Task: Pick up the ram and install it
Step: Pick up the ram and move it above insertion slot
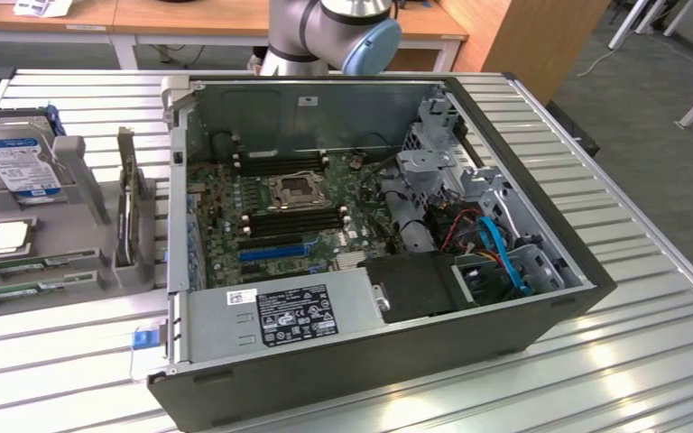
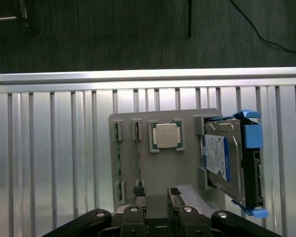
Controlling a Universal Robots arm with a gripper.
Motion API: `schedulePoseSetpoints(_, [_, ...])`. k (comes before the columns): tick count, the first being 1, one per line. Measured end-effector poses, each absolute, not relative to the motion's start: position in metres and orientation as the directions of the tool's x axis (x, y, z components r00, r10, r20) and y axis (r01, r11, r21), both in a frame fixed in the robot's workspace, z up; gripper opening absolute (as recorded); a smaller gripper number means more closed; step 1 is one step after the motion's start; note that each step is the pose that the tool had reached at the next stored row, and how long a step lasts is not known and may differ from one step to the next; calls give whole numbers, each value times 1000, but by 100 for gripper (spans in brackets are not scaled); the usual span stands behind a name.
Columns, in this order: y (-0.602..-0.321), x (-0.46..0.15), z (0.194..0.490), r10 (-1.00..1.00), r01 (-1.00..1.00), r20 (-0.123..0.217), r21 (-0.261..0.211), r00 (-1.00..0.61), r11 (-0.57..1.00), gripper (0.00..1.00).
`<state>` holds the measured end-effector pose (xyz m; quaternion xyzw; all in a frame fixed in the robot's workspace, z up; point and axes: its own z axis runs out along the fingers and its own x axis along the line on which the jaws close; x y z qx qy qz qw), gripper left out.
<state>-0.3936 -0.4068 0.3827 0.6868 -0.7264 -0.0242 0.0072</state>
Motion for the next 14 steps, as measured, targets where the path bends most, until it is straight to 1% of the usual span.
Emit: schedulePoseSetpoints(14, [-407,-394,372,-998,-997,-23,45,-57,55,31])
